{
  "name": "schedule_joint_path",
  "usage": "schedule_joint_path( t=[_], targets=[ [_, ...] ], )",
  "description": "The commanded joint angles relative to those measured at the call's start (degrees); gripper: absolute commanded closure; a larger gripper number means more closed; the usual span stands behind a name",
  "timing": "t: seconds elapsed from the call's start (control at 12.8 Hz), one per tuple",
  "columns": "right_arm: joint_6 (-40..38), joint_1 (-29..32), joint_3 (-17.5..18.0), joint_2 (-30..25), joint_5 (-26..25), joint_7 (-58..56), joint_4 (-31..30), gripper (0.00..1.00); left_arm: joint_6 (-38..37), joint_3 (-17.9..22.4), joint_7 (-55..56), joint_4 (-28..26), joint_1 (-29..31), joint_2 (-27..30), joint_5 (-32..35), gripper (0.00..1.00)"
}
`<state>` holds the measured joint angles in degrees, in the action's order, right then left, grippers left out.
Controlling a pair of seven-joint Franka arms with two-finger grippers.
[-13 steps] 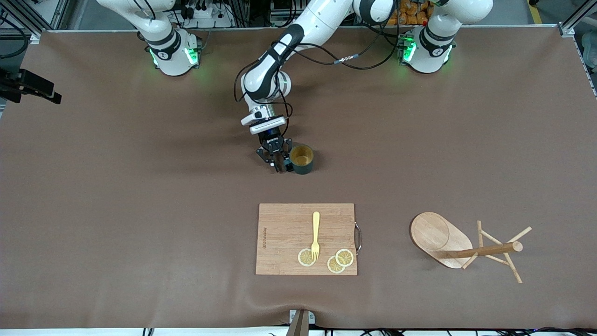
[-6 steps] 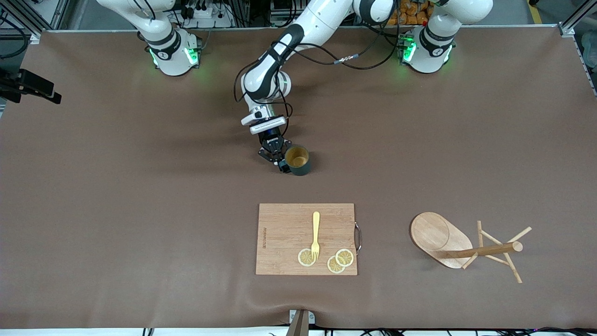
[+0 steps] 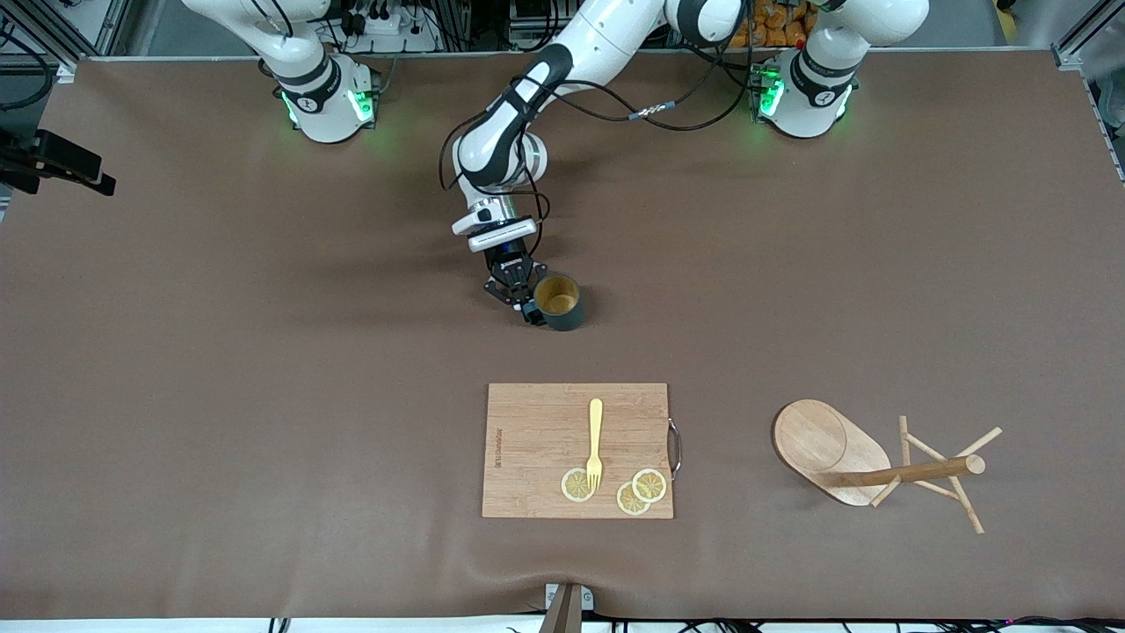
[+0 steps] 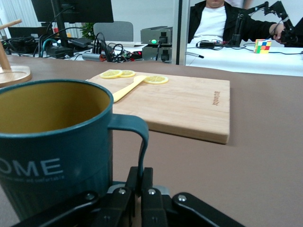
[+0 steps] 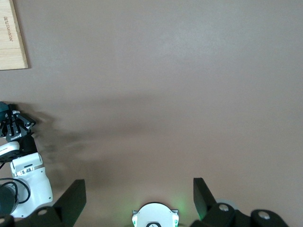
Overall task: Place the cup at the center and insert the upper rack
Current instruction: 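Lift the teal mug by its handle with the left gripper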
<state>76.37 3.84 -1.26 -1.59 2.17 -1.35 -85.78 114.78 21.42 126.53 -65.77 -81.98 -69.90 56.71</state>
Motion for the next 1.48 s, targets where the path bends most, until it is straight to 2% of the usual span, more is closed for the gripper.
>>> schedule_joint_path(
  t=[0.0,0.62,1.09,1.4],
  targets=[
    [-0.96,-0.24,-0.14,0.54,-0.76,0.30,1.50,0.00,0.53,0.11,-4.01,-0.15,0.42,3.18,-1.41,1.00],
    [-0.96,-0.24,-0.14,0.54,-0.76,0.30,1.50,0.00,3.43,-0.07,-4.54,-0.06,2.52,11.61,-11.17,1.00],
    [-0.96,-0.24,-0.06,0.54,-0.76,0.30,1.50,0.00,9.14,-0.15,-5.24,-0.06,6.91,19.35,-16.10,1.00],
    [-0.96,-0.33,-0.06,0.63,-0.67,0.30,1.50,0.00,10.29,-0.07,-11.03,-0.06,9.20,23.92,-23.81,1.00]
  ],
)
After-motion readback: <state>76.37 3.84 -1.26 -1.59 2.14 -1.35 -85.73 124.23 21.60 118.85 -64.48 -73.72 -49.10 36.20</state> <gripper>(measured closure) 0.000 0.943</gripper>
